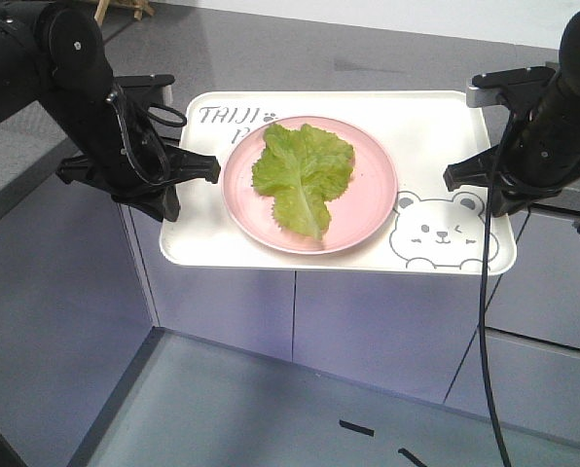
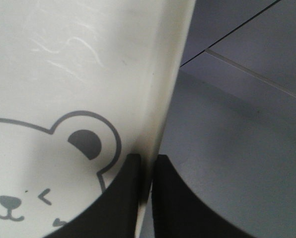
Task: Transfer vegetables to tray and serve
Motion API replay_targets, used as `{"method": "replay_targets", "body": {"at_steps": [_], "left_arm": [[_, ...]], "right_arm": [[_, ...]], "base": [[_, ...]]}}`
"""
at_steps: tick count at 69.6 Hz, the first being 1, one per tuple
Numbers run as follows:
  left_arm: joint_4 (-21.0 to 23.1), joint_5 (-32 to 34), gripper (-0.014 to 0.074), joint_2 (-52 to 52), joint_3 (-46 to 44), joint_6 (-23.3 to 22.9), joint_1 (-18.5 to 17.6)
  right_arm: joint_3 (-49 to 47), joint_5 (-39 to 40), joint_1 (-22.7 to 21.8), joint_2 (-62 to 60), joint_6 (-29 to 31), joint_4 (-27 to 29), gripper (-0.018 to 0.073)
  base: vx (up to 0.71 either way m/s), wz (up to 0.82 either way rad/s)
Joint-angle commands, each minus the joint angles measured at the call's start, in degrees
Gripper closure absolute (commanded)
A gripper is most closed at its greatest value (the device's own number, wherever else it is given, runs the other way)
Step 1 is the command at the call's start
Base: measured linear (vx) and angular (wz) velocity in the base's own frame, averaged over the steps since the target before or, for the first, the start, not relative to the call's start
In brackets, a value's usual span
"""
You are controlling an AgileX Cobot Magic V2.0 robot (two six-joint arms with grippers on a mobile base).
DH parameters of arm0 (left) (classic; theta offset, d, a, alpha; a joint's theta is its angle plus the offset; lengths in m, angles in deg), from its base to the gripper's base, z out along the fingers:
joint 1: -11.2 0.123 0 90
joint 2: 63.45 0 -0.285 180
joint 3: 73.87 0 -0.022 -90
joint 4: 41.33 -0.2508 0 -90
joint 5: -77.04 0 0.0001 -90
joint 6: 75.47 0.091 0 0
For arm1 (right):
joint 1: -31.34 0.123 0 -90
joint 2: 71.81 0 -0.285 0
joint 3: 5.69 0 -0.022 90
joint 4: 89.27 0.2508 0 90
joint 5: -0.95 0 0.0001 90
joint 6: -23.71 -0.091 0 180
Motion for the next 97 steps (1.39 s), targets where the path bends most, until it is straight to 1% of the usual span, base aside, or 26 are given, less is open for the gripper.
{"method": "replay_targets", "body": {"at_steps": [1, 44, 97], "left_arm": [[2.18, 0.48, 0.0603, 3.95, -2.20, 1.50, -0.61], [2.18, 0.48, 0.0603, 3.95, -2.20, 1.50, -0.61], [2.18, 0.48, 0.0603, 3.95, -2.20, 1.50, -0.61]], "right_arm": [[-1.53, 2.34, 0.19, -3.08, 2.37, -1.09, 0.0568], [-1.53, 2.34, 0.19, -3.08, 2.37, -1.09, 0.0568], [-1.53, 2.34, 0.19, -3.08, 2.37, -1.09, 0.0568]], "base": [[0.00, 0.00], [0.03, -0.01], [0.09, -0.01]]}}
